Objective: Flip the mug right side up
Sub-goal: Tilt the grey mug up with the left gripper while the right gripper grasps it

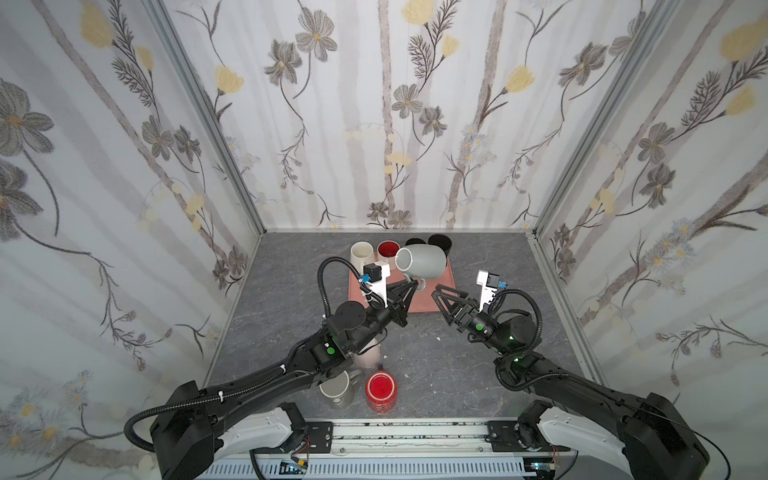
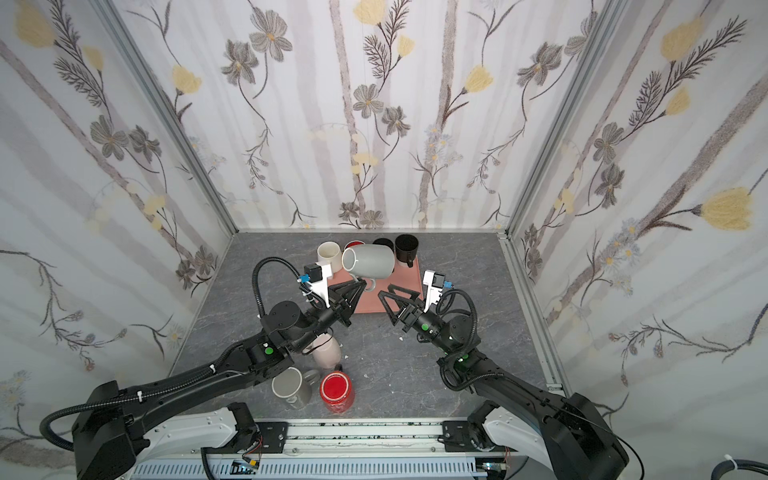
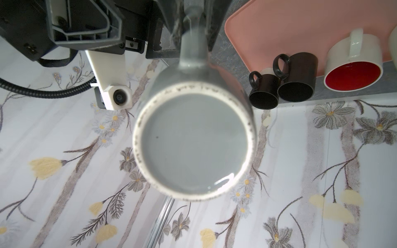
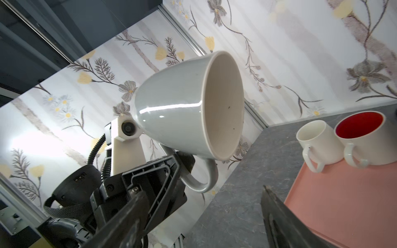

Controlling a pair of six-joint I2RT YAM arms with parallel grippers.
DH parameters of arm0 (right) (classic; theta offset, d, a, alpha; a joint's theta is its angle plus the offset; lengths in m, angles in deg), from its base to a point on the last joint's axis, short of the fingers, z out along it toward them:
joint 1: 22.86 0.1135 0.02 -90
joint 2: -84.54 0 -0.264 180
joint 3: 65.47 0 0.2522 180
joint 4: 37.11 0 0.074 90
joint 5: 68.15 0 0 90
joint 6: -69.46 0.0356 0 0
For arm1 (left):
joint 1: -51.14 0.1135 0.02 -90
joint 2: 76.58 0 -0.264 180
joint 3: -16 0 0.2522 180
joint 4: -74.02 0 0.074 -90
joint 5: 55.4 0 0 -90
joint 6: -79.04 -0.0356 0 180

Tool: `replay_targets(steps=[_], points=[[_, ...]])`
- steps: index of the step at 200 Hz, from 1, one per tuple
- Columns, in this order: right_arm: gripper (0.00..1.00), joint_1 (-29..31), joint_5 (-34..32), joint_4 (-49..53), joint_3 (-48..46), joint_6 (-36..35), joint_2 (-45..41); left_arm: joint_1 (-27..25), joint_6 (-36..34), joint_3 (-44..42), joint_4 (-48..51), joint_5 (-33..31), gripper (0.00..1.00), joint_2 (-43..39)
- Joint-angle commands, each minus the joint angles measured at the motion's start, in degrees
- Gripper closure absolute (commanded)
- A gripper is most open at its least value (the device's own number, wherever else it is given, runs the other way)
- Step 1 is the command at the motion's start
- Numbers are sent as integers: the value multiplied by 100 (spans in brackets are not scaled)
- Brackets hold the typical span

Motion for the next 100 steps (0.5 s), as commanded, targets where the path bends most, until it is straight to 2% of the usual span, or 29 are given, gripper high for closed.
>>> replay_targets(steps=[1,20,72,100], points=[[18,13,266,-1447,134,630,309,2,37,-2,-974,189,100,-129],[20,32,340,-1894,270,786,558,8,27,-19,-1035,301,100,-200],[28,286,398,-2005,726,812,1000,19,247,-93,-1363,481,100,-290],[39,391,408,-2205,874,885,1238,19,319,-54,-1519,584,100,-282]])
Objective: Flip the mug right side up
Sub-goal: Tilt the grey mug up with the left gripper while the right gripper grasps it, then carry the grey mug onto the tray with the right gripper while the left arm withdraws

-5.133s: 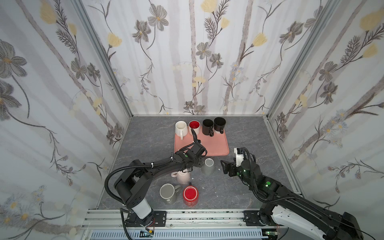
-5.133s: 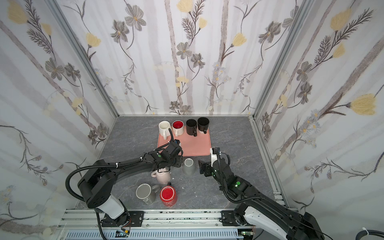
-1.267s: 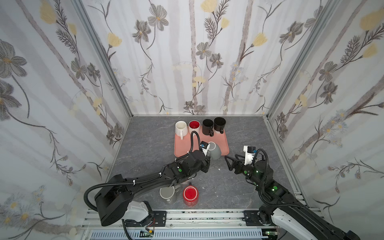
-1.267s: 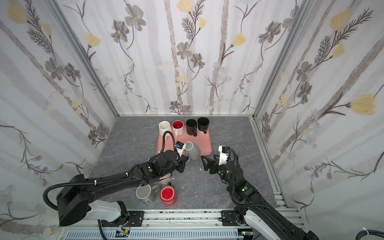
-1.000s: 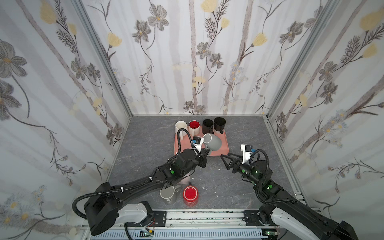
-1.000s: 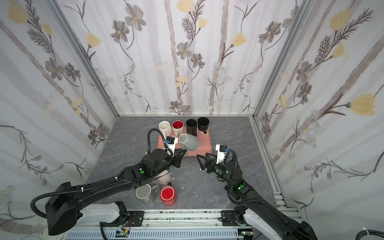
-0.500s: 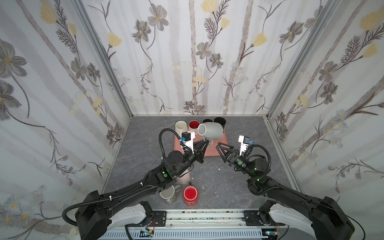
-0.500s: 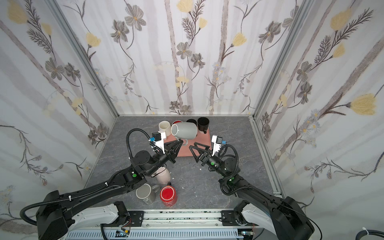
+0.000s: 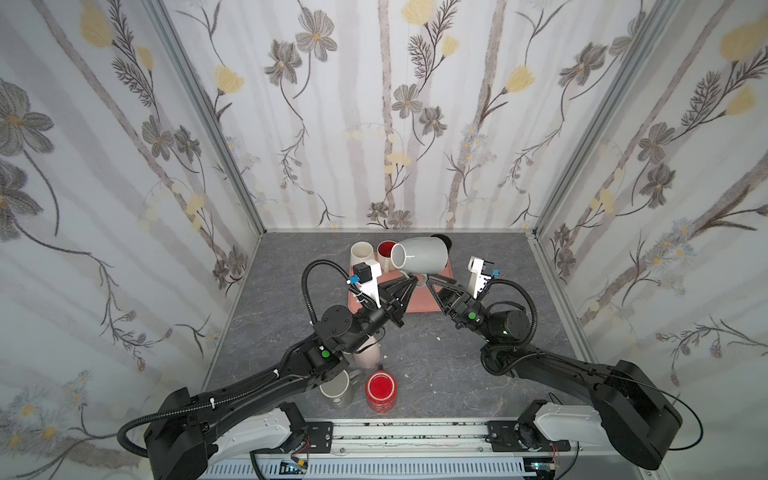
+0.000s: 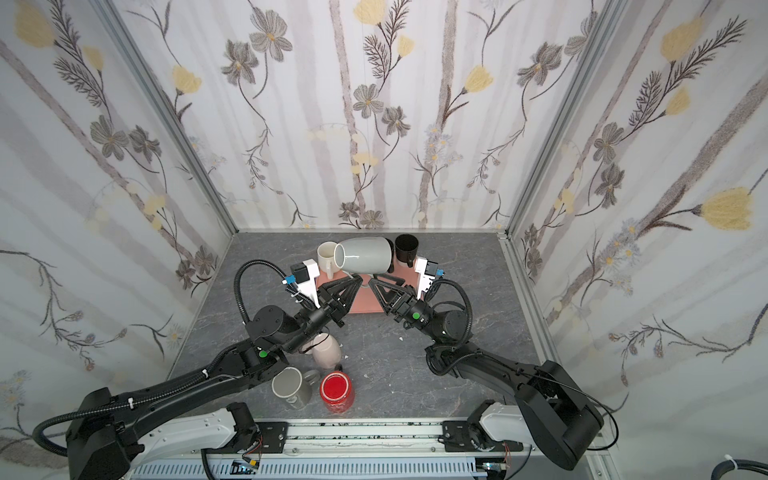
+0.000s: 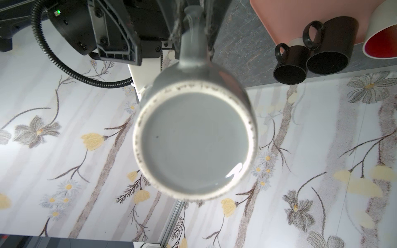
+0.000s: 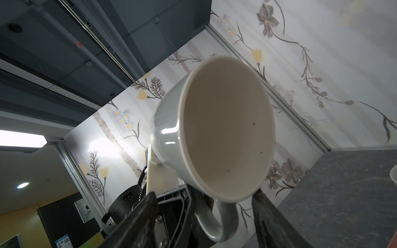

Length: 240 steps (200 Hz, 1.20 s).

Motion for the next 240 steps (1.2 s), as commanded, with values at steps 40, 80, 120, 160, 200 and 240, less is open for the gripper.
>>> replay_targets(steps=[40,80,120,160,200,240], points=[[66,146,148,-942,233,367,423,5,232,49,-835,182,100,-4],[95,157,-3,-846,162,305,367,12,343,43,-597,-70,100,-12],[100,65,-492,135,-26,-165,-202,17,376,24,-100,-552,29,-158],[100,-313,-1120,2503,-125,-919,-1232,25,248,-93,533,-931,0,-466],[100,-667,-2009,6638,712,-2561,-1558,12,138,-379,1333,-1330,0,-884],[100,-864,-2652,8558,1519,-3785,-603,20,92,-699,1833,-1762,0,-1369]])
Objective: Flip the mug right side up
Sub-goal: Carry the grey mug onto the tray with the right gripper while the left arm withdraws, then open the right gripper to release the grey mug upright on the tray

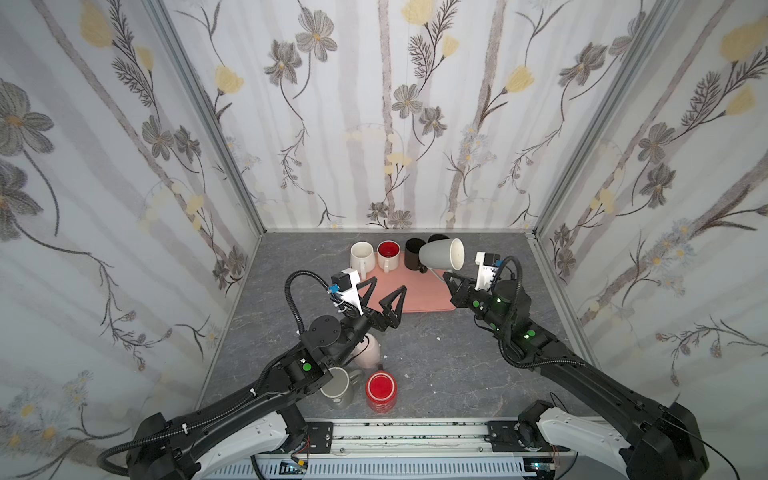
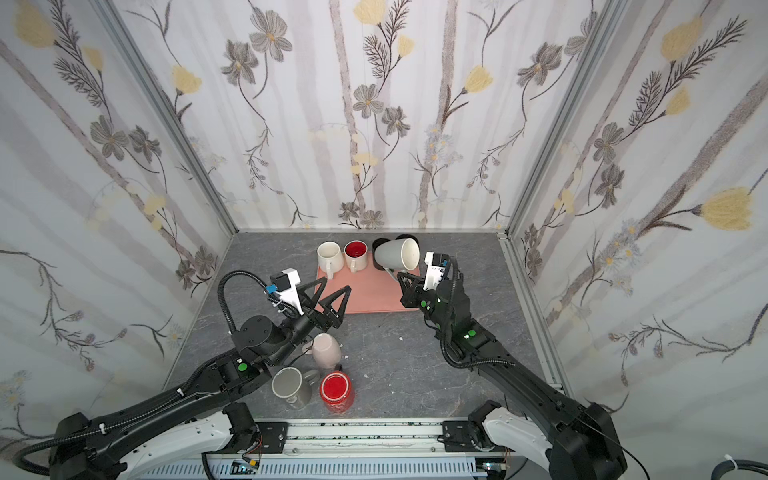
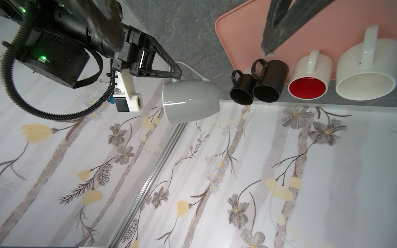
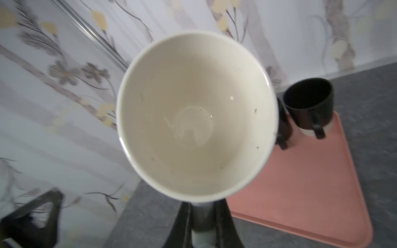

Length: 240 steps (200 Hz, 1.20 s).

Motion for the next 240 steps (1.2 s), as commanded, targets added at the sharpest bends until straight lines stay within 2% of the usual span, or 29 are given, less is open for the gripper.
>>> replay_targets(steps=[1,26,75,173,190,217,240], points=[[100,-70,-630,1565,436,-1120,479,5,-64,-135,364,-422,0,-200],[100,-134,-1310,2065,875,-1512,1273,12,-55,-204,598,-577,0,-364],[100,-138,-1819,2124,1218,-1710,2133,12,-6,-274,876,-655,0,-573],[100,-195,-1848,2214,1436,-1803,2797,12,-20,-407,955,-743,0,-763],[89,-188,-1816,2281,1510,-1794,2810,11,-20,-396,977,-723,0,-762],[53,-185,-1672,2257,1508,-1767,2717,10,-11,-393,1032,-707,0,-796],[39,-167,-1574,2170,1461,-1746,2362,12,30,-375,1124,-745,0,-806]])
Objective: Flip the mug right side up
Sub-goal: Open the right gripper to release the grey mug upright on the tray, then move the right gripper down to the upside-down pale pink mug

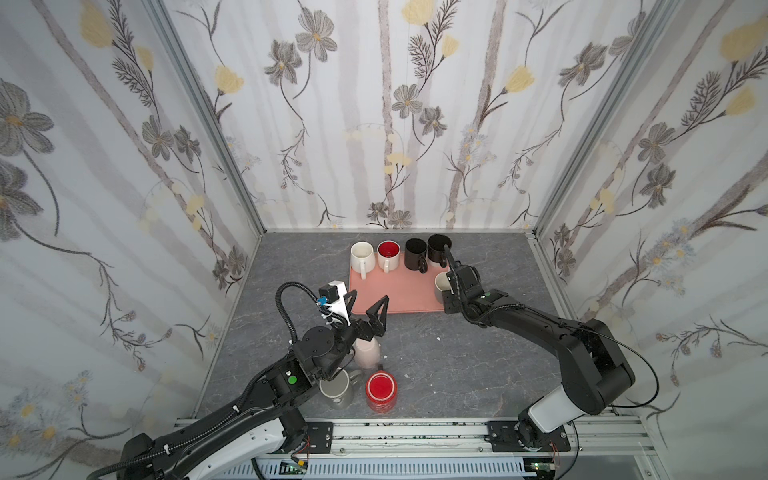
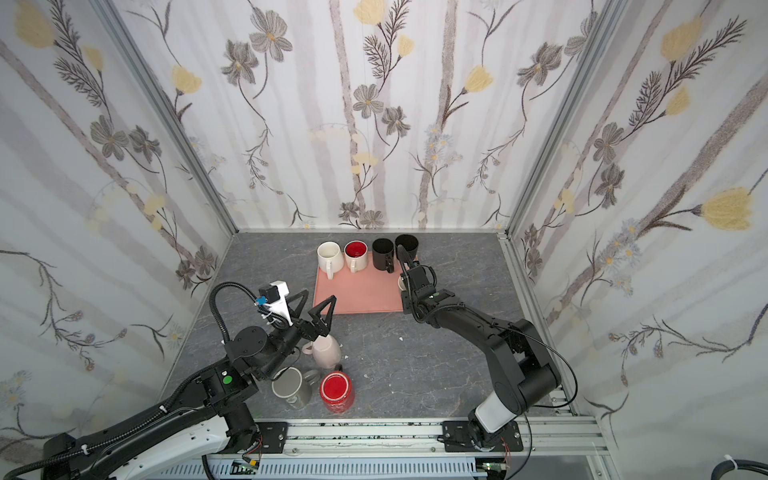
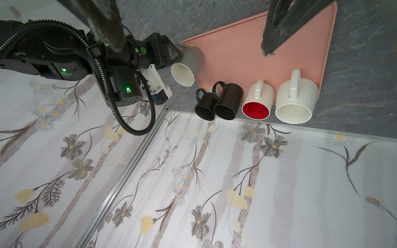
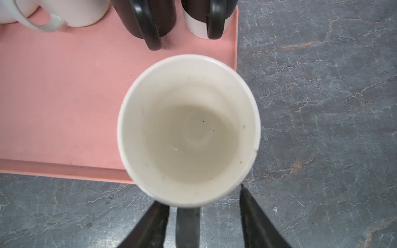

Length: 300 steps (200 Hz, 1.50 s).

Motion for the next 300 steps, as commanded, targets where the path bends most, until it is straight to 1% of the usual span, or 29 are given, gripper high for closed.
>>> replay_targets(steps=[1,24,39,53,71,77,81,90,93,97,105,107,133,153,186,193,222,246,278,300], points=[[38,17,71,-199,-8,16,-339,6,60,22,57,-94,0,-21],[33,162,428,-371,-148,70,-891,6,121,85,218,-135,0,-21],[31,425,873,-600,-313,7,-1197,2,143,173,421,-183,0,-30],[28,844,1231,-898,-502,-151,-1399,4,170,249,625,-307,0,-72],[27,1397,1685,-1138,-618,-242,-1355,7,223,320,905,-577,0,-173],[26,1555,1746,-1239,-657,-241,-1316,7,241,335,994,-672,0,-213],[25,1813,1771,-1314,-687,-241,-1284,7,243,335,1042,-734,0,-243],[23,2121,1781,-1511,-743,-205,-1198,13,278,357,1146,-876,0,-313],[21,2198,1771,-1585,-755,-188,-1164,13,283,356,1180,-919,0,-330],[16,2325,1757,-1676,-758,-162,-1119,7,296,360,1219,-965,0,-364],[1,2530,1694,-1819,-737,-111,-1003,12,310,368,1290,-1028,0,-413],[0,2575,1660,-1860,-733,-106,-982,10,315,370,1313,-1044,0,-427],[0,2974,1425,-2283,-590,-8,-545,8,443,344,1569,-1230,0,-568],[0,3174,1267,-2375,-424,-17,-201,9,561,342,1800,-1407,0,-698],[0,3404,1247,-2514,-208,-61,136,10,571,300,1936,-1467,0,-940],[0,3416,1248,-2516,-152,-58,357,14,569,283,1949,-1479,0,-964],[0,3438,1180,-2469,19,0,695,14,578,252,2003,-1520,0,-1005],[5,3434,1058,-2260,154,9,920,7,559,250,2034,-1493,0,-1014],[11,3332,740,-2012,133,91,945,6,461,274,2076,-1324,0,-988],[13,3140,638,-1985,-59,242,814,13,472,335,2216,-1297,0,-936]])
